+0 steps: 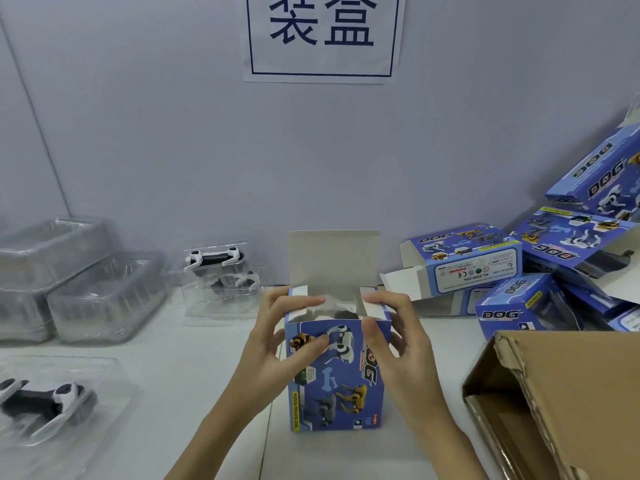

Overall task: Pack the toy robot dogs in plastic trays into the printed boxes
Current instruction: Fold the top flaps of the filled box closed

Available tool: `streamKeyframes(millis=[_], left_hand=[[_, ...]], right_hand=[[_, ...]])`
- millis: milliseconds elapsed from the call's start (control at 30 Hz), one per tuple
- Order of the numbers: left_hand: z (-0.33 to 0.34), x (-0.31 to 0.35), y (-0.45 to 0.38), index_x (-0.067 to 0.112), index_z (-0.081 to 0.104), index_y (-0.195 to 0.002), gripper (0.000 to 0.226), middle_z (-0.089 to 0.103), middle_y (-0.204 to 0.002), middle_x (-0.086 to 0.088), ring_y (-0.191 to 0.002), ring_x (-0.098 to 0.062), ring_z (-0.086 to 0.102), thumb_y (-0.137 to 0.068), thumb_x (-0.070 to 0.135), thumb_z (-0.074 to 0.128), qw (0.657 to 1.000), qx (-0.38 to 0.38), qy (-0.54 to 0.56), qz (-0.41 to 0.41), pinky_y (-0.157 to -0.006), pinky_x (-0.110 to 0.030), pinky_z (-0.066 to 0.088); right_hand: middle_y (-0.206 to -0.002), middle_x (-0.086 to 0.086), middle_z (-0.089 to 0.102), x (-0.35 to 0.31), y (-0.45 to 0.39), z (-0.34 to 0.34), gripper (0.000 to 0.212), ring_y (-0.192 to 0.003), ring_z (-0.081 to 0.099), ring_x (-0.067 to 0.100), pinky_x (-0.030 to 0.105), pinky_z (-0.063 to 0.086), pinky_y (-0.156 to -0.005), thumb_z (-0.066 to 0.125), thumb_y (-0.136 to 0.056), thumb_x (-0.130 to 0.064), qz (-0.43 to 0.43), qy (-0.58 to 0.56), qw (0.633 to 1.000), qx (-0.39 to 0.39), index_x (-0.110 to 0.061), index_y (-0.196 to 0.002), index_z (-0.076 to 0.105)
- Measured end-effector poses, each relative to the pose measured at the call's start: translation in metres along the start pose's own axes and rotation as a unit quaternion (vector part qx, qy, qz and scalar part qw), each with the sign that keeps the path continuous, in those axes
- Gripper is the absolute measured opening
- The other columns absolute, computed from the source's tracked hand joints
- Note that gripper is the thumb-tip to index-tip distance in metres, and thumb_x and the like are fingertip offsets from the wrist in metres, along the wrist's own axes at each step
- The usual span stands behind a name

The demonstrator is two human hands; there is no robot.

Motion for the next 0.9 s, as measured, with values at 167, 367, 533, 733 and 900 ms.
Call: streamKeyframes(millis=[167,367,533,733,900], left_hand=[[0.003,0.007,-0.003,0.027,0.072,-0.098,0.024,0.056,-0.129,0.014,-0.136,-0.011,0.050,-0.086,0.048,0.071,1.000,0.003,0.018,-0.001,-0.075,-0.032,0.063],[0.004,0.003,-0.005,0.014,0.079,-0.085,0.037,0.059,-0.143,0.019,-0.150,-0.015,0.041,-0.084,0.051,0.071,0.986,0.059,0.138,-0.070,-0.102,-0.051,0.054],[0.007,0.009,-0.005,0.022,0.065,-0.115,0.033,0.065,-0.139,-0.006,-0.117,-0.029,0.071,-0.086,0.031,0.078,0.965,0.058,0.244,-0.071,-0.079,-0.044,0.064],[0.001,0.010,-0.007,0.036,0.049,-0.115,0.041,0.064,-0.129,-0.008,-0.124,-0.043,0.063,-0.086,0.029,0.077,0.973,0.056,0.217,-0.055,-0.090,-0.066,0.057],[0.002,0.009,-0.005,0.027,0.056,-0.122,0.039,0.067,-0.131,-0.001,-0.120,-0.040,0.068,-0.090,0.040,0.073,0.983,0.033,0.163,-0.073,-0.083,-0.085,0.047]], right_hand=[[-0.149,-0.022,0.049,-0.007,-0.003,-0.007,0.045,-0.139,0.051,0.009,0.038,0.058,-0.098,0.054,-0.086,-0.081,-0.068,0.077,0.995,0.015,-0.041,-0.108,0.060],[-0.155,-0.027,0.045,-0.011,-0.007,-0.007,0.040,-0.144,0.047,0.006,0.025,0.047,-0.110,0.054,-0.091,-0.073,-0.109,0.132,0.985,0.014,-0.034,-0.097,0.058],[-0.130,-0.017,0.060,-0.015,-0.005,-0.006,0.036,-0.122,0.062,0.016,0.037,0.059,-0.095,0.060,-0.096,-0.059,-0.122,0.073,0.989,0.033,-0.030,-0.118,0.061],[-0.134,-0.013,0.061,-0.009,0.002,0.000,0.053,-0.129,0.060,0.023,0.057,0.060,-0.091,0.067,-0.088,-0.066,-0.049,-0.029,0.998,0.035,-0.031,-0.124,0.052],[-0.140,-0.012,0.058,-0.010,0.008,0.001,0.055,-0.131,0.059,0.026,0.059,0.061,-0.087,0.063,-0.088,-0.069,-0.017,-0.091,0.996,0.014,-0.034,-0.125,0.044]])
Point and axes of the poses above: each hand's wrist, its own y-axis away from the middle knuckle, its own z-axis out of the palm, x = y × z, the point moved 5 cm from there along -y, towards the middle knuckle
